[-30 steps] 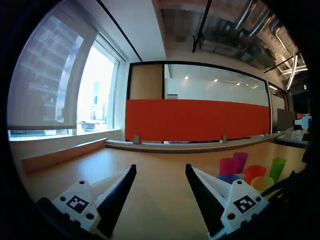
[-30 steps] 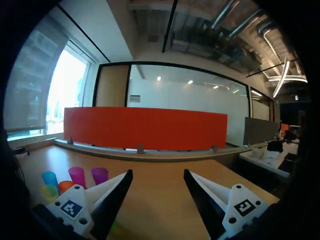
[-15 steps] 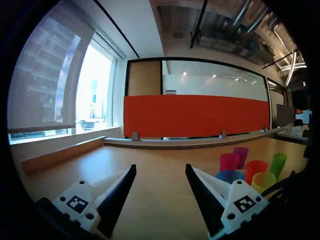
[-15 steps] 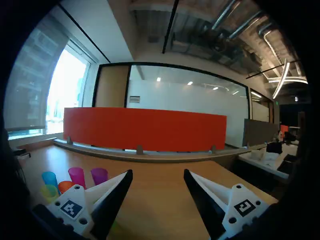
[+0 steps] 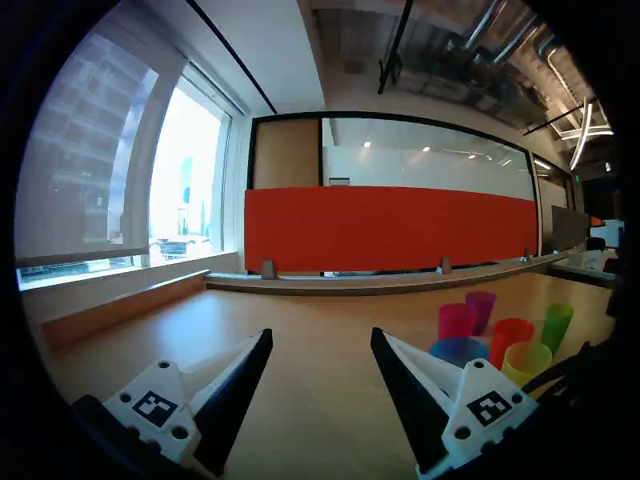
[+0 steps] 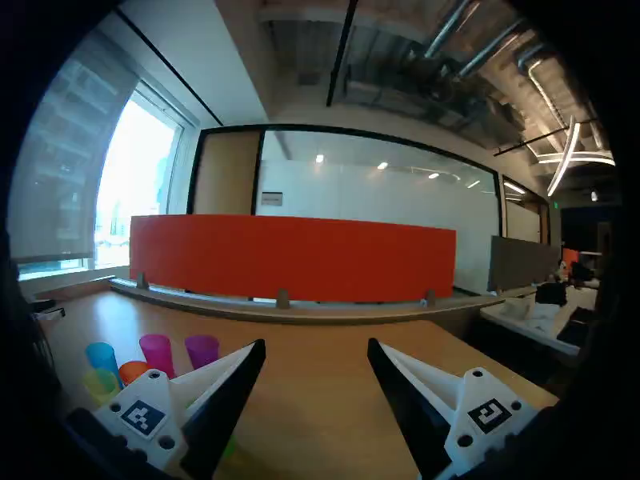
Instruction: Pour water
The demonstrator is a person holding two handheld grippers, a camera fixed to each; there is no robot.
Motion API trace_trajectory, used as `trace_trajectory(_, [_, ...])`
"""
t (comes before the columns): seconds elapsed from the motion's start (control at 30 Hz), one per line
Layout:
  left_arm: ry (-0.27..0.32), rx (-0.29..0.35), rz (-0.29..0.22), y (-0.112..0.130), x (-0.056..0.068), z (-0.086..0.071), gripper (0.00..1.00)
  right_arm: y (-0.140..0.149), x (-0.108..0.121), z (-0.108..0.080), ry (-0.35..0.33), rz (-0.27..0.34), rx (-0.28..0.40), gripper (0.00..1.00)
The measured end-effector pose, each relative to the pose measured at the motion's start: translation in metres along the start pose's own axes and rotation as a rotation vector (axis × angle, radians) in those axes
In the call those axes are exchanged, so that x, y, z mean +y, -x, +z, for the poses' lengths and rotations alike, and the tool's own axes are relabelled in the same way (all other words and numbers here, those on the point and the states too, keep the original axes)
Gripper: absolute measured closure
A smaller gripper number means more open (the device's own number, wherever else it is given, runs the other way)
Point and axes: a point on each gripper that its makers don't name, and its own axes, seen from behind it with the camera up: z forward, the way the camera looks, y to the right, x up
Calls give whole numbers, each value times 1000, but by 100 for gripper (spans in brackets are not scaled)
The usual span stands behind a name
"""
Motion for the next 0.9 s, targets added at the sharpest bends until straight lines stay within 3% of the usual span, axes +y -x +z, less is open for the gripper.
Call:
trace_trajectory(0.67, [-1, 1, 0, 2, 0, 1, 9, -8, 5, -1, -25, -2, 90, 2])
trace_trajectory(0.9, [-1, 1, 0, 2, 1, 0, 9, 6, 4, 3, -35, 20, 107, 1])
